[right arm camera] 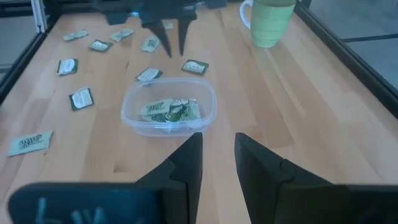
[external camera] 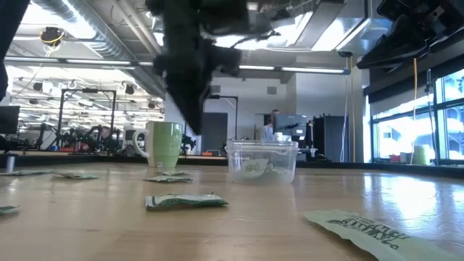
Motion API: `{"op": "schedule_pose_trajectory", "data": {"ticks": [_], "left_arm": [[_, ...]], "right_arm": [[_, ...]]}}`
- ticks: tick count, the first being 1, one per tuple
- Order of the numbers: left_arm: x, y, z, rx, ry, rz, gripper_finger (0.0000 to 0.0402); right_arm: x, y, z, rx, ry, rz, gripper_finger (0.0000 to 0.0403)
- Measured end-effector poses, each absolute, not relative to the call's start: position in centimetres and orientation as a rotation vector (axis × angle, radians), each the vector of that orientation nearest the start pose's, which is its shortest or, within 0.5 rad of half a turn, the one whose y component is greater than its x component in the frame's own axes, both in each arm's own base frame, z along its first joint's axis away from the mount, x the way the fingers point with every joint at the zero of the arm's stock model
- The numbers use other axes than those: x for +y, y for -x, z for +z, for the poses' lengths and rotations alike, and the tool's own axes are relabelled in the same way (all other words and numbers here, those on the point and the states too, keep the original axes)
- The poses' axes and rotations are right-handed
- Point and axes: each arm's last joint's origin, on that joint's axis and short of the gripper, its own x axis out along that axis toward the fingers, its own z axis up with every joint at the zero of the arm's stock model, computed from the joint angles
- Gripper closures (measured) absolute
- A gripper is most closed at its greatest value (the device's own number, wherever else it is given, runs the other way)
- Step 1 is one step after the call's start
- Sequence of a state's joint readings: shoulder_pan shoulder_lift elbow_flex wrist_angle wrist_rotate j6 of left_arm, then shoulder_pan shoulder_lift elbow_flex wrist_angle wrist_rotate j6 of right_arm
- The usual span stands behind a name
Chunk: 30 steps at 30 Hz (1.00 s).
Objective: Pick and place items into bin
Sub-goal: Put the stevia packet into the transparent bin
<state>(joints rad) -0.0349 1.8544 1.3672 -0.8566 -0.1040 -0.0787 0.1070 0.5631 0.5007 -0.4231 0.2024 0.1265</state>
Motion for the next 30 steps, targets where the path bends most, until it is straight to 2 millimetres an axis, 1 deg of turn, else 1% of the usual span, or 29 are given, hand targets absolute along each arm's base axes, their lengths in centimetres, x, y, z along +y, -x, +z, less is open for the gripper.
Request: {"op": "schedule_pose_trajectory", "data": {"ticks": [4, 13, 19, 25, 30], "left_arm": [[0.0, -34.6, 18.6, 1.340, 0.021, 0.159, 0.0318], [0.9, -32.9, 15.3, 1.347, 0.062, 0.187, 0.0319], [0.9, -32.7, 14.8, 1.341, 0.056, 0.195, 0.0323], [0.9, -32.4, 13.9, 1.322, 0.056, 0.188, 0.0340], [0.9, -32.4, 13.8, 1.328, 0.064, 0.198, 0.0359]], "right_arm": [[0.8, -13.1, 24.4, 0.477, -0.047, -0.124, 0.0305], [0.8, -13.1, 24.4, 0.475, -0.045, -0.123, 0.0305], [0.8, -13.1, 24.4, 0.475, -0.046, -0.123, 0.0305], [0.8, -13.1, 24.4, 0.473, -0.048, -0.124, 0.0305], [0.8, -13.1, 24.4, 0.473, -0.048, -0.124, 0.0305]]}}
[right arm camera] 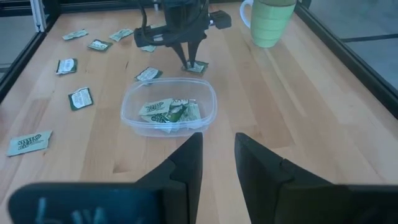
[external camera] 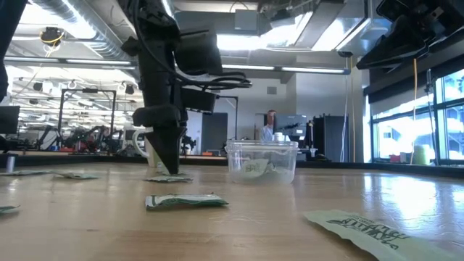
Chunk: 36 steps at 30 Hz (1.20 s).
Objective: Pick and place items into bin
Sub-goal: Put the stevia packet into the transparent bin
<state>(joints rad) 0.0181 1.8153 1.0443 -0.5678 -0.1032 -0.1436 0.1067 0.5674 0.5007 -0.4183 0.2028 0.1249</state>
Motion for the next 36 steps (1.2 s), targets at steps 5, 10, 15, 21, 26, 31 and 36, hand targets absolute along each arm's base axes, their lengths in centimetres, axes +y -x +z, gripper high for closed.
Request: {"op": "schedule_pose_trajectory", "data": {"ticks": [5, 10, 15, 21, 26, 31, 36], "left_arm": [[0.9, -32.3, 13.7, 1.332, 0.063, 0.201, 0.0386], [0.8, -32.2, 13.9, 1.339, 0.057, 0.202, 0.0398], [0.3, -32.5, 16.3, 1.328, 0.057, 0.176, 0.0399], [-0.1, -34.1, 20.7, 1.115, 0.012, 0.129, 0.0399], [-0.5, -36.3, 22.5, 0.973, -0.038, 0.007, 0.0399], [-1.2, -38.3, 22.5, 0.959, -0.098, -0.055, 0.0399], [-2.2, -39.7, 21.3, 0.984, -0.099, -0.119, 0.0399]], "right_arm": [[0.8, -13.1, 24.4, 0.473, -0.048, -0.124, 0.0305], [0.8, -13.1, 24.4, 0.473, -0.048, -0.124, 0.0305], [0.8, -13.1, 24.4, 0.475, -0.047, -0.124, 0.0305], [0.8, -13.1, 24.4, 0.477, -0.044, -0.123, 0.0305], [0.8, -13.1, 24.5, 0.470, -0.041, -0.122, 0.0305], [0.8, -13.1, 24.5, 0.472, -0.023, -0.118, 0.0305], [0.8, -13.3, 24.4, 0.477, -0.023, -0.118, 0.0305]]}}
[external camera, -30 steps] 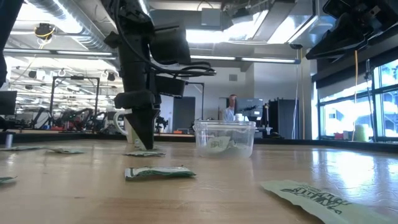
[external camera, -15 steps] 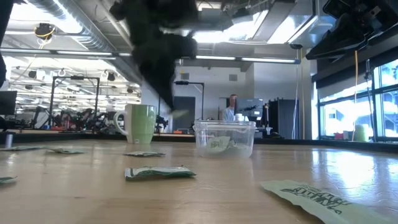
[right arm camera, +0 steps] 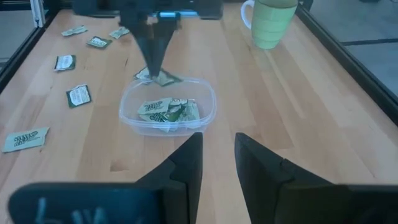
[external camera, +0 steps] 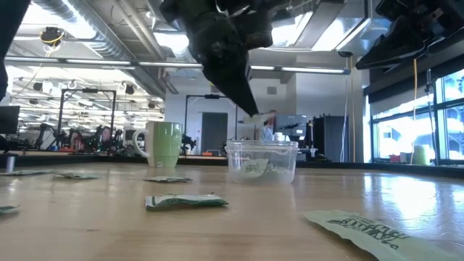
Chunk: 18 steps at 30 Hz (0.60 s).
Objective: Pick and place items into bin
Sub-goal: Put the stevia packet into the transparent bin
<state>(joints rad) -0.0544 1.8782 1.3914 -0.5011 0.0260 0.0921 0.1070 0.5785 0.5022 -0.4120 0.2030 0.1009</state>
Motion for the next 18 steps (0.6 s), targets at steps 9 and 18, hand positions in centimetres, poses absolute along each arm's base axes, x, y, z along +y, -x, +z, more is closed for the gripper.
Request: {"op": "schedule_pose_trajectory", "data": {"ticks": [9, 18], "left_arm": [[-3.1, -40.3, 18.8, 1.047, -0.094, -0.125, 0.0397], [-3.2, -40.4, 18.5, 1.052, -0.090, -0.120, 0.0367]], "right_arm": [[0.9, -13.4, 24.3, 0.486, -0.024, -0.119, 0.0305], [0.9, -13.4, 24.3, 0.485, -0.047, -0.124, 0.0305]]}}
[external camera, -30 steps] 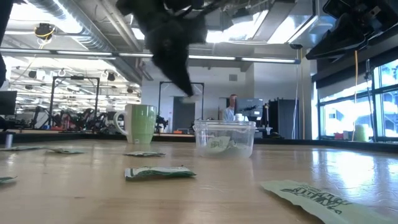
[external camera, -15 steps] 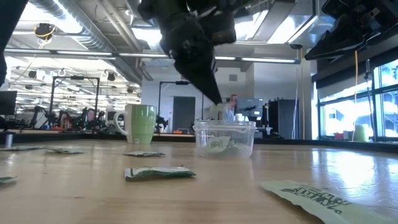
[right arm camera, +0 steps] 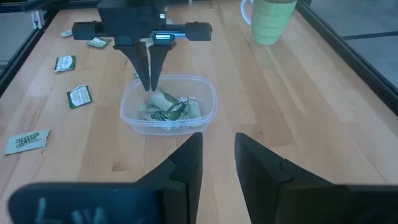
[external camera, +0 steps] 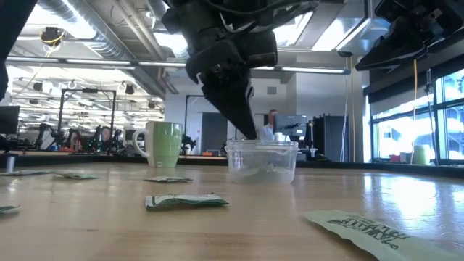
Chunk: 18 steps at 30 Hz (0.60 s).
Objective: Pick and place items into bin
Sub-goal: Put the stevia packet into the transparent bin
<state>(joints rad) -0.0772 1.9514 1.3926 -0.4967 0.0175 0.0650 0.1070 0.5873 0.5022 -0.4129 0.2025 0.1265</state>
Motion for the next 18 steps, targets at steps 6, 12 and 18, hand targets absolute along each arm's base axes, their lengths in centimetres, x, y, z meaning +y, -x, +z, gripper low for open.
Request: {"op": "schedule_pose_trajectory", "data": {"ticks": [6, 12, 18], "left_arm": [[-3.1, -39.4, 19.4, 1.107, -0.097, -0.112, 0.0342], [-3.7, -36.2, 22.3, 1.232, -0.071, -0.045, 0.0341], [-6.3, -35.1, 21.5, 1.263, -0.131, -0.061, 0.0339]], "right_arm": [[0.8, -13.3, 24.2, 0.493, -0.046, -0.125, 0.0305], [0.8, -13.3, 24.1, 0.504, -0.044, -0.126, 0.0305], [0.8, -13.3, 24.1, 0.503, -0.044, -0.125, 0.0305]]}}
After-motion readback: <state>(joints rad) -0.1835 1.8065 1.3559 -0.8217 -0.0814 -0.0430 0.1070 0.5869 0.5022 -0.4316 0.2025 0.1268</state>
